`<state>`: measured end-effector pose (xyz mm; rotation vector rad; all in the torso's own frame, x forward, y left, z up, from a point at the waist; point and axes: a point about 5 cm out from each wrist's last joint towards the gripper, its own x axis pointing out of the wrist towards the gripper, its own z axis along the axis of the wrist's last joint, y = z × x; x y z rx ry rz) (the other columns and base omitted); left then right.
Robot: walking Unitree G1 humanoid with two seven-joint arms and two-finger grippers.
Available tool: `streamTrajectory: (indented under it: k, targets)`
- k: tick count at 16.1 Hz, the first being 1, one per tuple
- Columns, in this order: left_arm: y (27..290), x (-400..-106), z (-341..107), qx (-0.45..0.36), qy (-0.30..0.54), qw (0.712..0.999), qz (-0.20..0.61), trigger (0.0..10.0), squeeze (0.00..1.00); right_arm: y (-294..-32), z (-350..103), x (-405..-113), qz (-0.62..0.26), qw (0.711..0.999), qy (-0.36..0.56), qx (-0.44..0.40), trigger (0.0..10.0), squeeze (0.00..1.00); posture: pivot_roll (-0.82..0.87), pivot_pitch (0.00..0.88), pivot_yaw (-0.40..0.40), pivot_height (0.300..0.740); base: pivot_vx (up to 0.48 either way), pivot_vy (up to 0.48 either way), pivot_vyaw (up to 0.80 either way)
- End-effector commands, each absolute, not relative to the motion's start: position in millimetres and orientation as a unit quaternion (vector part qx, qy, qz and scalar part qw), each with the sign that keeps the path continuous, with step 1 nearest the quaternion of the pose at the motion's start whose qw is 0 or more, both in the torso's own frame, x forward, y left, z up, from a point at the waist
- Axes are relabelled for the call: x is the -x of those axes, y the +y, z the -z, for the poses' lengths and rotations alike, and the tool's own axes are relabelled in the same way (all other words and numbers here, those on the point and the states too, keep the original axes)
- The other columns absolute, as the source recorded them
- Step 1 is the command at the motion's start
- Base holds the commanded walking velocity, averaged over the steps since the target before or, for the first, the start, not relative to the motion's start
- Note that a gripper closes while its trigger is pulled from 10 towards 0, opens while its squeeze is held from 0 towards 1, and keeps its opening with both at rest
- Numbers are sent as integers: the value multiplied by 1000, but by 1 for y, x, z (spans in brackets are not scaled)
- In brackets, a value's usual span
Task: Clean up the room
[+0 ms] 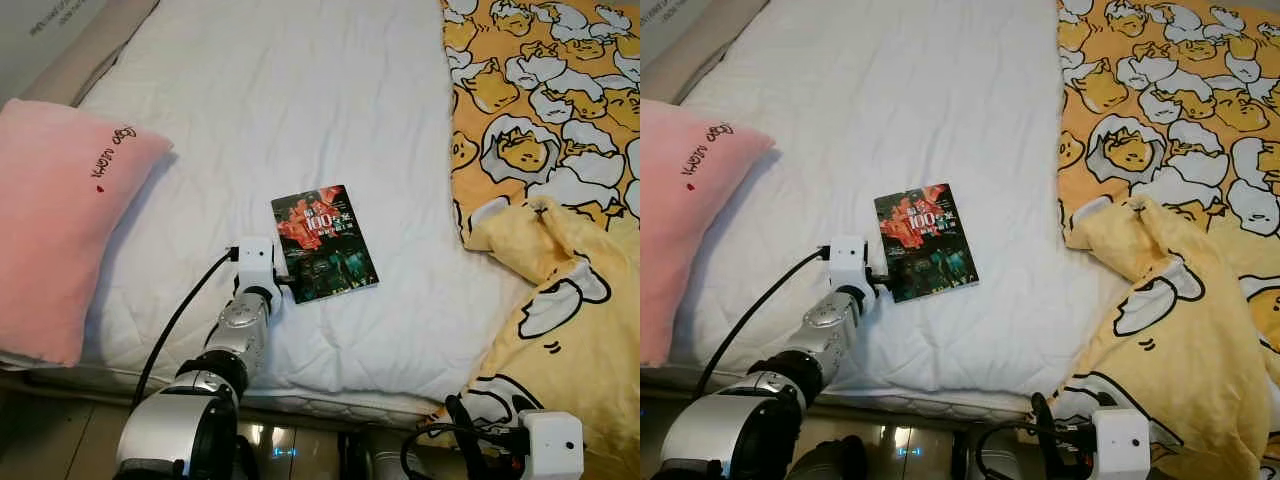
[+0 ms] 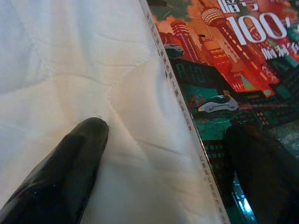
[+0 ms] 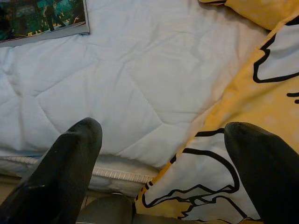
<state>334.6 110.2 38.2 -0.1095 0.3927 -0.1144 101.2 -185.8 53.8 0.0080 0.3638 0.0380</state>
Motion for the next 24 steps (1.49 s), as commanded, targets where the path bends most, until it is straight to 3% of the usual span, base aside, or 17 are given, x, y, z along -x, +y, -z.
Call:
streamTrajectory:
  k: [1, 5, 6, 7, 8, 10, 11, 13, 15, 18, 19, 20, 21, 24]
  targets:
    - [97, -327, -29, 63, 224, 969, 83, 10000, 0, -190, -51, -96, -8, 980, 196, 0, 10000, 0, -230, 229, -65, 740, 0, 0, 0]
    - [91, -335, -42, 10, 188, 977, 104, 10000, 0, -191, -51, -95, -6, 980, 198, 1, 10000, 0, -228, 235, -61, 740, 0, 0, 0]
    - [97, -340, -49, -64, 160, 981, 86, 10000, 0, -191, -50, -94, -6, 980, 199, 1, 10000, 0, -227, 235, -58, 740, 0, 0, 0]
    - [107, -347, -65, -202, 76, 975, 58, 10000, 0, -189, -48, -92, -7, 979, 203, -3, 10000, 0, -226, 236, -57, 740, 0, 0, 0]
    - [107, -347, -66, -205, 71, 975, 58, 10000, 0, -189, -48, -91, -8, 979, 205, -4, 10000, 0, -226, 235, -57, 740, 0, 0, 0]
    - [105, -344, -62, -142, 88, 984, 64, 10000, 0, -188, -47, -89, -9, 978, 208, -5, 10000, 0, -221, 231, -59, 740, 0, 0, 0]
    - [98, -338, -53, -56, 115, 989, 76, 10000, 0, -189, -45, -88, -11, 977, 213, -5, 10000, 0, -217, 226, -63, 740, 0, 0, 0]
    - [88, -331, -43, 13, 145, 986, 83, 10000, 0, -191, -44, -88, -12, 977, 215, -4, 10000, 0, -214, 223, -69, 740, 0, 0, 0]
    - [72, -319, -30, 56, 181, 977, 99, 10000, 0, -193, -43, -90, -16, 976, 217, -2, 10000, 0, -215, 223, -75, 740, 0, 0, 0]
    - [59, -300, -9, 52, 255, 957, 127, 10000, 0, -194, -42, -88, -20, 974, 225, 1, 10000, 0, -218, 229, -79, 740, 0, 0, 0]
    - [54, -296, -5, 56, 271, 951, 140, 1569, 0, -194, -41, -87, -19, 974, 227, 2, 10000, 0, -220, 230, -80, 740, 0, 0, 0]
    - [53, -296, -5, 62, 274, 949, 144, 1569, 0, -194, -41, -87, -19, 974, 227, 2, 10000, 0, -220, 230, -80, 740, 0, 0, 0]
    - [52, -297, -6, 78, 276, 947, 142, 0, 0, -194, -41, -87, -20, 974, 227, 1, 10000, 0, -220, 231, -80, 740, 0, 0, 0]
    - [55, -298, -5, 67, 287, 945, 144, 0, 0, -195, -41, -90, -20, 974, 226, 1, 10000, 0, -217, 233, -81, 740, 0, 0, 0]
